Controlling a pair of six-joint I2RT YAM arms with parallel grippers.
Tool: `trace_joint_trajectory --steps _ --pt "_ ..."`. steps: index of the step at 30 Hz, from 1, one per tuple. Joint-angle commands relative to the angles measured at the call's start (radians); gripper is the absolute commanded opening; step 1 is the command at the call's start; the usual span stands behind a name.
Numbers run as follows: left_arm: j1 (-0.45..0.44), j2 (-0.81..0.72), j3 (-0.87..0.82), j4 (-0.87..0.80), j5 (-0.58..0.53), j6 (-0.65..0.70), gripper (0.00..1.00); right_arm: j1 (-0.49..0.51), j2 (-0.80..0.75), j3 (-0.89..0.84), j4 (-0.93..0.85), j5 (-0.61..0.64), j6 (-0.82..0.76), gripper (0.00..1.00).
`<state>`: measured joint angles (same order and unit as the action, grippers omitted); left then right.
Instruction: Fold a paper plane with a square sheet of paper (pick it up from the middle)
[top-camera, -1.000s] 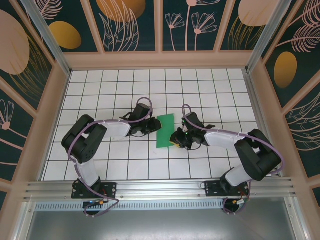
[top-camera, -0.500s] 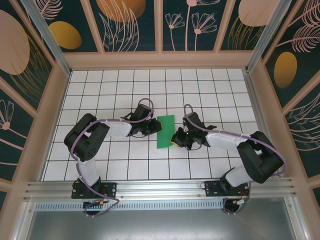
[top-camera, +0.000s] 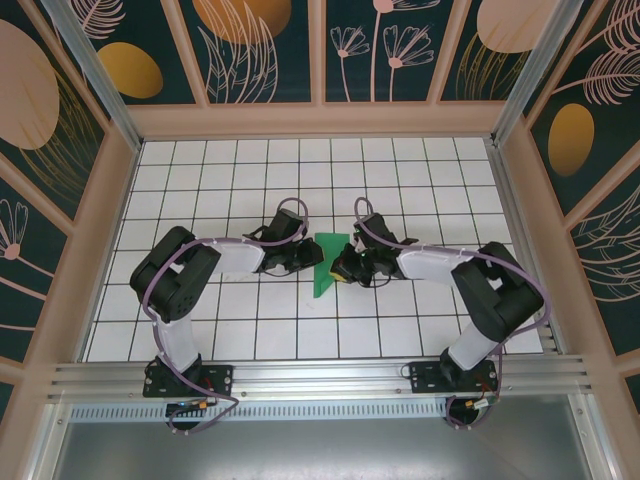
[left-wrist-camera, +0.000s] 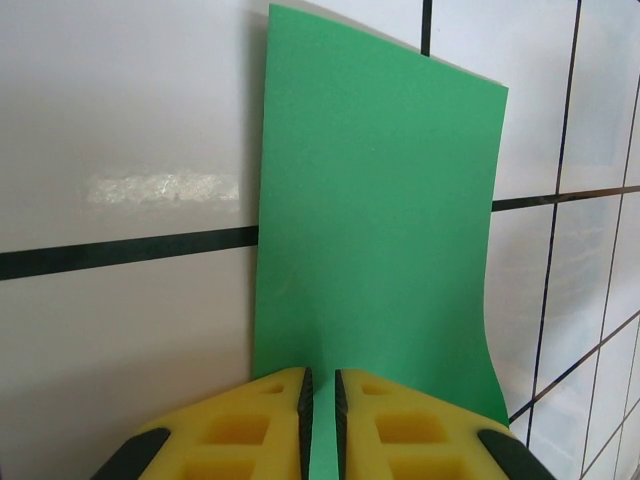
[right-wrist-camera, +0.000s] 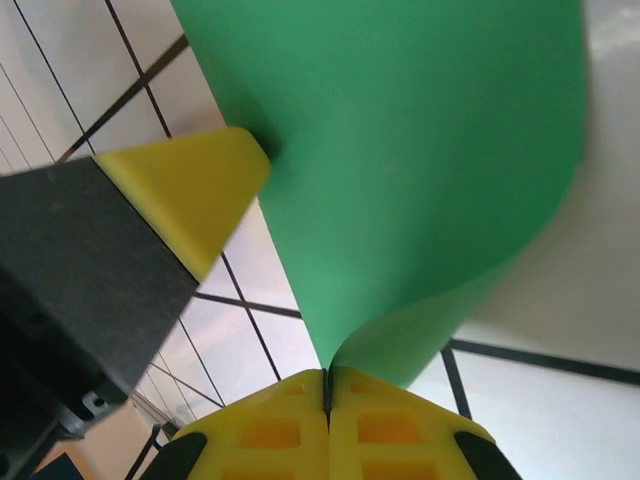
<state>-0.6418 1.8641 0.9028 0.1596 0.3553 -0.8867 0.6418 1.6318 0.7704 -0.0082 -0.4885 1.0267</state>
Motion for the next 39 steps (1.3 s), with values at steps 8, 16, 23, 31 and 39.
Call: trace_joint_trajectory --steps 8,16,23,31,39 --pt "-0.006 -0.067 0.098 -0.045 -0.069 0.041 0.19 -0.007 0.084 0.070 0.018 0.033 -0.034 0.07" --pt "-0.006 0.044 0.161 -0.094 -0.102 0.043 0.15 -0.006 0.101 0.069 0.036 0.035 -0.042 0.07" --pt "-0.006 0.091 0.180 -0.130 -0.119 0.045 0.13 -0.005 0.114 0.073 0.052 0.023 -0.058 0.07" --pt "-0.006 0.104 0.183 -0.150 -0.119 0.049 0.11 -0.005 0.130 0.083 0.063 0.020 -0.070 0.07" --pt "-0.006 0.111 0.183 -0.149 -0.108 0.048 0.11 -0.006 0.142 0.091 0.066 0.019 -0.077 0.07"
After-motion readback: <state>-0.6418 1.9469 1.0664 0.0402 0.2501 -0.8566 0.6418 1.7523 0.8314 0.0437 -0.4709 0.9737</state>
